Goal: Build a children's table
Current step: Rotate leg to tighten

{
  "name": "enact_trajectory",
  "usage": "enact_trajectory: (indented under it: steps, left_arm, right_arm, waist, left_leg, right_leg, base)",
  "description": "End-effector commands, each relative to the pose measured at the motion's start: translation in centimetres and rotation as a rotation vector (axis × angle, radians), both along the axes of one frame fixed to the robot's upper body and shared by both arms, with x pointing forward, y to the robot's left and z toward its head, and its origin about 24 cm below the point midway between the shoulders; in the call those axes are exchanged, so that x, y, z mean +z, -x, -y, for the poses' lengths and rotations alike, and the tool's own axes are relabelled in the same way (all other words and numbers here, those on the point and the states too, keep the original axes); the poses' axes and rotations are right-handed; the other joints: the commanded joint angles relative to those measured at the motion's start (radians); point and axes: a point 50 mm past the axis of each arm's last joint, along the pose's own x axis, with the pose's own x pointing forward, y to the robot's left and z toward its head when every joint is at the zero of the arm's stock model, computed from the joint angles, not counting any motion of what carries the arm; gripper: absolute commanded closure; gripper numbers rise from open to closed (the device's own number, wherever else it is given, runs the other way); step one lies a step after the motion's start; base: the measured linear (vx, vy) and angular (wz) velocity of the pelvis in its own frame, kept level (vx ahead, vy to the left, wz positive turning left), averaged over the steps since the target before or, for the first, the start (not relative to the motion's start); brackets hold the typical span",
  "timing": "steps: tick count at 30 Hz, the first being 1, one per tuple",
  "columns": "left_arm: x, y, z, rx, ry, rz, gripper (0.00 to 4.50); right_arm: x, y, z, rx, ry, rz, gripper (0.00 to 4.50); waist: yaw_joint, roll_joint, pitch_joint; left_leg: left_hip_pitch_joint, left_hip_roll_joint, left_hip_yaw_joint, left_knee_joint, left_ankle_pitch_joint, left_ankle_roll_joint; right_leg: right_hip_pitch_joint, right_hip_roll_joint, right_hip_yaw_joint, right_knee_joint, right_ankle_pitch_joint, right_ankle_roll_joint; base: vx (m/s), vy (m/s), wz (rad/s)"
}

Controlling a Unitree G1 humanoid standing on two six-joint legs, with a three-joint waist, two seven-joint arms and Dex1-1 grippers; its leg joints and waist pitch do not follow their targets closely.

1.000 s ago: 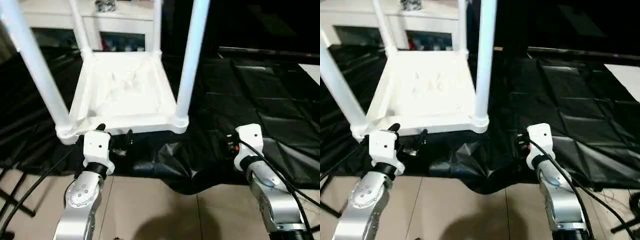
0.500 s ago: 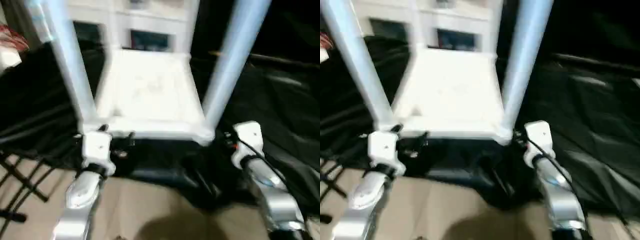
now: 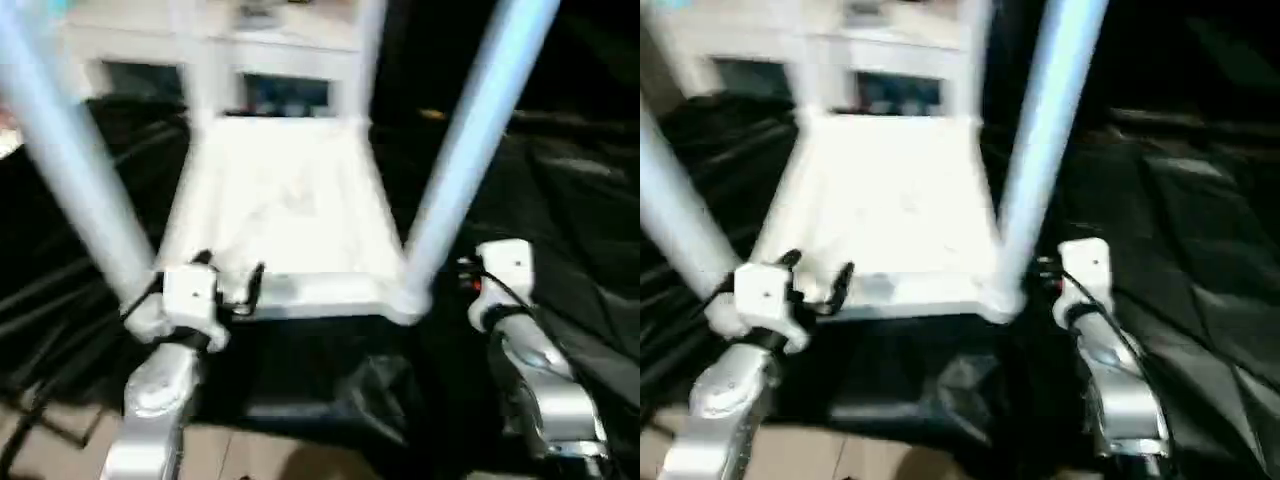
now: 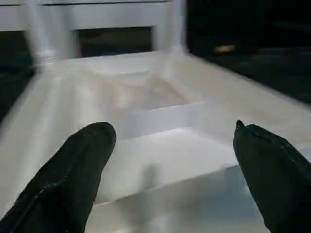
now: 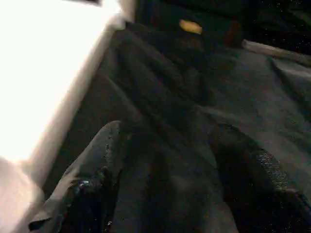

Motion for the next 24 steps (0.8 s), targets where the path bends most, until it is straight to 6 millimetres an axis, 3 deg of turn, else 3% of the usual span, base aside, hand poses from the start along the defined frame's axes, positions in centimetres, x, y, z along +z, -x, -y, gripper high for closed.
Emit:
enact_trajectory:
  steps: [1, 2, 3, 4, 5, 6, 7, 8, 9, 10, 11, 12, 13, 14, 16, 17, 18, 22, 24]
  left_arm:
    - [0.0, 0.0, -0.4, 0.015, -0.036, 0.006, 0.04]
    - [-0.1, 0.0, -0.5, 0.035, -0.035, -0.01, 0.04]
    - [-0.2, 0.0, -0.6, 0.043, -0.035, -0.017, 0.04]
    - [-0.2, 0.0, -0.6, 0.048, -0.035, -0.02, 0.04]
    - [-0.2, -0.1, -0.6, 0.049, -0.032, -0.018, 0.04]
    - [-0.2, -0.1, -0.6, 0.049, -0.029, -0.016, 0.04]
    - [-0.3, -0.2, -0.6, 0.052, 0.004, -0.026, 0.04]
    - [-0.3, -0.2, -0.6, 0.054, 0.028, -0.038, 0.04]
    - [-0.4, -0.3, -0.7, 0.058, 0.034, -0.046, 0.04]
    - [-0.4, -0.3, -0.7, 0.058, 0.035, -0.048, 0.04]
    - [-0.4, -0.3, -0.7, 0.057, 0.015, -0.044, 0.04]
    - [-0.4, -0.3, -0.7, 0.057, 0.014, -0.043, 0.04]
    - [-0.4, -0.4, -0.7, 0.059, 0.003, -0.038, 0.04]
    - [-0.3, -0.5, -0.7, 0.062, -0.007, -0.034, 0.04]
    - [-0.2, -0.6, -0.6, 0.062, -0.006, -0.034, 0.04]
    - [-0.2, -0.6, -0.6, 0.062, -0.007, -0.034, 0.04]
    - [-0.1, -0.7, -0.5, 0.037, -0.018, -0.03, 0.04]
    - [0.0, -1.0, 0.0, -0.088, -0.095, -0.026, 0.04]
    - [-0.1, -1.2, 0.4, -0.168, -0.096, -0.042, 0.04]
  right_arm:
    - [0.7, -0.3, -0.4, 0.019, -0.008, 0.023, 1.55]
    - [0.6, -0.3, -0.6, 0.036, -0.017, 0.016, 1.55]
    - [0.5, -0.3, -0.7, 0.041, -0.021, 0.013, 1.55]
    - [0.5, -0.2, -0.8, 0.044, -0.023, 0.012, 1.55]
    - [0.5, -0.2, -1.0, 0.062, -0.024, 0.01, 1.55]
    - [0.5, -0.2, -1.1, 0.075, -0.024, 0.008, 1.55]
    - [0.5, -0.2, -1.6, 0.114, -0.027, 0.002, 1.55]
    - [0.5, -0.2, -1.7, 0.125, -0.026, 0.0, 1.55]
    - [0.5, -0.3, -1.8, 0.13, -0.022, 0.001, 1.55]
    - [0.5, -0.3, -1.8, 0.13, -0.021, 0.001, 1.55]
    - [0.5, -0.3, -1.8, 0.128, -0.021, 0.001, 1.55]
    - [0.5, -0.4, -1.8, 0.127, -0.021, 0.001, 1.55]
    - [0.5, -0.5, -1.7, 0.119, -0.02, 0.002, 1.55]
    - [0.6, -0.7, -1.5, 0.113, -0.018, 0.004, 1.55]
    - [0.7, -0.8, -1.4, 0.12, -0.016, 0.004, 1.55]
    - [0.7, -0.9, -1.4, 0.123, -0.016, 0.004, 1.55]
    - [0.8, -0.9, -1.4, 0.145, -0.026, 0.007, 1.55]
    - [0.5, -1.2, -2.0, 0.245, -0.064, -0.045, 1.55]
    - [0.6, -1.6, -2.3, 0.288, -0.033, -0.036, 1.55]
  waist:
    - [0.012, -0.012, -0.05]
    - [0.004, -0.001, -0.041]
    - [-0.008, 0.01, -0.03]
    - [-0.008, 0.01, -0.03]
    - [-0.034, 0.019, -0.015]
    - [-0.039, 0.025, -0.017]
    - [-0.041, 0.032, -0.013]
    - [-0.048, 0.032, -0.008]
    - [-0.046, 0.017, -0.005]
    - [-0.045, 0.002, -0.004]
    - [-0.031, -0.006, -0.005]
    - [-0.004, -0.042, -0.009]
    - [0.002, -0.058, -0.017]
    - [0.024, -0.045, -0.037]
    - [0.022, -0.043, -0.039]
    - [0.03, -0.027, -0.04]
    - [0.024, -0.024, -0.023]
    - [0.025, -0.021, -0.023]
    - [0.024, -0.018, -0.028]
  left_leg:
    - [0.01, 0.048, 0.012, -0.065, 0.061, 0.065]
    - [0.02, 0.066, 0.01, -0.082, -0.03, 0.026]
    - [0.035, 0.09, 0.005, -0.105, -0.158, -0.028]
    - [0.035, 0.09, 0.005, -0.105, -0.158, -0.028]
    - [0.052, 0.14, -0.022, -0.144, -0.393, -0.059]
    - [0.061, 0.163, -0.038, -0.16, -0.442, -0.054]
    - [0.073, 0.207, -0.049, -0.187, -0.53, -0.035]
    - [0.063, 0.229, -0.039, -0.209, -0.581, -0.014]
    - [0.054, 0.206, -0.003, -0.193, -0.597, 0.014]
    - [0.047, 0.168, 0.023, -0.162, -0.582, 0.012]
    - [0.048, 0.106, 0.062, -0.1, -0.541, -0.012]
    - [0.057, 0.048, 0.094, 0.009, -0.317, -0.022]
    - [0.036, 0.053, 0.091, 0.025, -0.198, -0.028]
    - [-0.022, 0.091, 0.064, -0.063, -0.068, -0.069]
    - [-0.018, 0.09, 0.059, -0.084, -0.069, -0.081]
    - [0.0, 0.092, 0.064, -0.09, -0.092, -0.076]
    - [0.009, 0.096, 0.067, -0.098, -0.2, -0.073]
    - [0.02, 0.101, 0.063, -0.103, -0.265, -0.07]
    - [0.018, 0.108, 0.062, -0.108, -0.251, -0.07]
  right_leg:
    - [0.077, -0.04, 0.001, -0.079, 0.343, -0.074]
    - [0.066, -0.023, -0.009, -0.085, 0.215, -0.132]
    - [0.055, 0.005, -0.026, -0.087, 0.091, -0.202]
    - [0.055, 0.005, -0.026, -0.087, 0.091, -0.202]
    - [0.042, 0.028, -0.049, -0.085, -0.073, -0.274]
    - [0.039, 0.032, -0.06, -0.076, -0.088, -0.29]
    - [0.024, 0.028, -0.077, -0.056, -0.087, -0.303]
    - [0.03, 0.02, -0.087, -0.03, -0.074, -0.284]
    - [0.035, 0.002, -0.074, -0.047, -0.112, -0.265]
    - [0.035, -0.01, -0.057, -0.085, -0.18, -0.264]
    - [0.022, -0.024, -0.044, -0.143, -0.325, -0.257]
    - [-0.009, -0.075, -0.03, -0.211, -0.765, -0.1]
    - [-0.001, -0.09, -0.016, -0.217, -0.895, -0.014]
    - [0.048, -0.072, -0.013, -0.159, -0.691, 0.048]
    - [0.045, -0.034, -0.033, -0.136, -0.458, 0.032]
    - [0.031, -0.021, -0.038, -0.134, -0.351, -0.008]
    - [0.018, -0.019, -0.042, -0.145, -0.405, -0.056]
    - [0.012, -0.017, -0.039, -0.145, -0.421, -0.083]
    - [0.018, -0.017, -0.033, -0.131, -0.312, -0.121]
  base:
    - [0.0, 0.0, 0.0]
    - [-0.059, -0.028, -0.05]
    - [-0.103, -0.045, -0.02]
    - [-0.071, -0.027, 0.03]
    - [-0.085, -0.041, 0.03]
    - [-0.08, -0.072, 0.09]
    - [-0.08, -0.072, 0.09]
    - [-0.072, -0.121, 0.14]
    - [-0.061, -0.158, 0.08]
    - [-0.061, -0.158, 0.08]
    - [-0.082, -0.148, 0.06]
    - [-0.072, -0.119, -0.1]
    - [-0.072, -0.119, -0.1]
    - [-0.01, -0.087, -0.25]
    - [-0.016, -0.057, -0.21]
    - [0.0, 0.0, 0.0]
    - [0.0, 0.0, 0.0]
    - [0.0, 0.0, 0.0]
    - [0.0, 0.0, 0.0]
